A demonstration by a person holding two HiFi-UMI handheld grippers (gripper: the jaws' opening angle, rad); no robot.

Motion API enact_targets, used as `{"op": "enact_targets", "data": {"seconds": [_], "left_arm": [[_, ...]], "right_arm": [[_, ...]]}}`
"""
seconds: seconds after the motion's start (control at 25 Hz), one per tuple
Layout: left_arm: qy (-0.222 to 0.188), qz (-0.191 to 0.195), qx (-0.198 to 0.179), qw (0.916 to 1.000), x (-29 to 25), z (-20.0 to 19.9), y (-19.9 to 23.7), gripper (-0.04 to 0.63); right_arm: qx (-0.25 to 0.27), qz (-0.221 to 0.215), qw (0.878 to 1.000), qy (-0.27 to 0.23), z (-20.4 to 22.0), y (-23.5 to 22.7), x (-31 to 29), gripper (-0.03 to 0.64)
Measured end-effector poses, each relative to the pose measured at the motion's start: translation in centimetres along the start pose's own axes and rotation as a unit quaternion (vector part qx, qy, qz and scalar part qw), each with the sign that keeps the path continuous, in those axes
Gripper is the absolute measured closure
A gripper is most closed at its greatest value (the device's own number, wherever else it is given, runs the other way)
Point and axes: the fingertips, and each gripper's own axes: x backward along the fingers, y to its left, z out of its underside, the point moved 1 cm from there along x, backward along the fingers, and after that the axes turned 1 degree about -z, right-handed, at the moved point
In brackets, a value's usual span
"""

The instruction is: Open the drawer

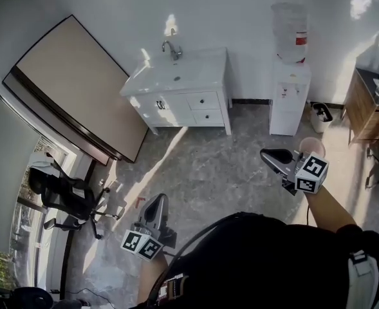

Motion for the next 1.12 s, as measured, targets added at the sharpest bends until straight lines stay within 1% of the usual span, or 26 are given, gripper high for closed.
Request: {"op": "enact_targets", "data": {"seconds": [0.12, 0.24, 0.32, 0.4, 0.56, 0.68, 0.88, 1.0, 1.12], "left_arm": [[-0.005, 0.002, 0.000, 1.0000, -4.9, 0.5, -2.7, 0.603], [0.004, 0.004, -0.009, 0.9999, -8.9, 1.5, -5.0, 0.603], [0.010, 0.000, -0.016, 0.9998, -11.2, 2.1, -5.9, 0.603], [0.010, -0.002, -0.015, 0.9998, -13.3, 2.4, -6.5, 0.603], [0.019, 0.007, -0.010, 0.9997, -17.0, 3.4, -7.3, 0.603], [0.029, 0.015, -0.009, 0.9994, -19.3, 3.7, -7.0, 0.603], [0.030, 0.037, -0.004, 0.9988, -23.2, 4.2, -5.4, 0.603], [0.034, 0.053, 0.001, 0.9980, -25.2, 4.6, -3.2, 0.603], [0.033, 0.068, 0.006, 0.9971, -27.4, 4.4, 0.1, 0.603]], "right_arm": [[-0.003, -0.010, 1.000, -0.008, -0.7, -4.9, 1.7, 0.623], [-0.005, -0.018, 1.000, -0.009, -0.6, -8.8, 3.5, 0.623], [-0.006, -0.019, 1.000, -0.009, -0.5, -11.2, 4.5, 0.623], [-0.009, -0.018, 1.000, -0.010, -0.5, -13.3, 5.3, 0.623], [-0.014, -0.012, 1.000, -0.007, 0.0, -16.4, 6.4, 0.623], [-0.016, -0.003, 1.000, -0.008, 0.0, -18.3, 6.7, 0.623], [-0.023, 0.020, 1.000, 0.000, 0.7, -21.4, 6.2, 0.623], [-0.018, 0.032, 0.999, 0.005, 1.0, -22.8, 4.5, 0.623], [-0.011, 0.047, 0.999, 0.008, 0.7, -24.4, 1.9, 0.623]]}}
